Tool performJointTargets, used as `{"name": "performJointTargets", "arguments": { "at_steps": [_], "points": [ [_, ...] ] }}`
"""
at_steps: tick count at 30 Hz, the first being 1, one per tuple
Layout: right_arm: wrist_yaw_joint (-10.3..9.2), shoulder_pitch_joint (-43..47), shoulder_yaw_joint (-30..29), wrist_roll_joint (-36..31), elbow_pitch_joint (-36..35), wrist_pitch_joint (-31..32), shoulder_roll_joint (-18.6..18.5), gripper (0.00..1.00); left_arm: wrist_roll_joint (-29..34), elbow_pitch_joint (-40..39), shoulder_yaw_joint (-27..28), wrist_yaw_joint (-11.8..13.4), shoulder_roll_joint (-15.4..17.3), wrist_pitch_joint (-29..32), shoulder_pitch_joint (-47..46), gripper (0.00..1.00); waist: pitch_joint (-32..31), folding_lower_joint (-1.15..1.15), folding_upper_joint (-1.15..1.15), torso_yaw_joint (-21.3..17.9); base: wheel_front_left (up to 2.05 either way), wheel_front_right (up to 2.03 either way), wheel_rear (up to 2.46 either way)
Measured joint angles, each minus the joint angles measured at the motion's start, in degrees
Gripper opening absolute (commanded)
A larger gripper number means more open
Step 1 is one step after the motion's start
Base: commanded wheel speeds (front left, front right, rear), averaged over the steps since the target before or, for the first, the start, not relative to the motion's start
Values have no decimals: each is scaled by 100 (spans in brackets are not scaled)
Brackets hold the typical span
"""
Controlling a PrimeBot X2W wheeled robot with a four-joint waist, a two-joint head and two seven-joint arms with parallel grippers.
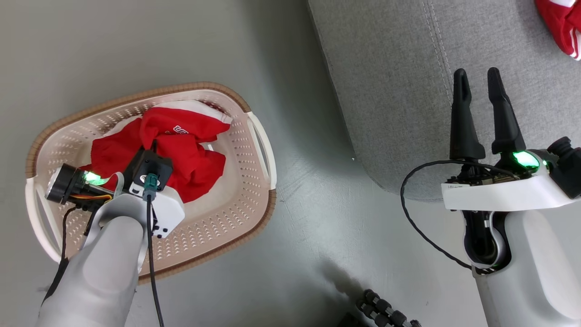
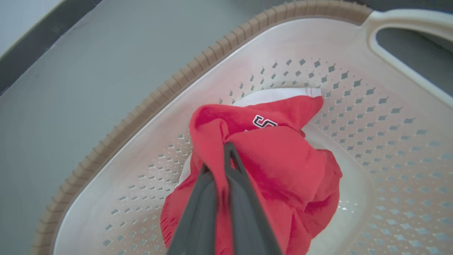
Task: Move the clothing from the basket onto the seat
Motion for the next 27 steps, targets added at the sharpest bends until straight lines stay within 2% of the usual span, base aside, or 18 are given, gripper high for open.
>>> {"name": "performJointTargets", "arguments": {
  "at_steps": [6,19,27],
  "points": [
    [0,-4,-82,-143,16,0,-3,100,-82,-264,23,21,-34,-130,44,0,-174,0,0,138,0,0,0],
    [0,-32,-197,-526,42,-1,-11,100,-433,-1170,272,279,-235,-182,283,0,-635,0,0,504,0,0,0],
    [0,-237,-230,-828,104,-26,-21,100,-593,-2443,309,396,-382,-207,471,0,-989,0,0,805,0,0,0]
  ]
}}
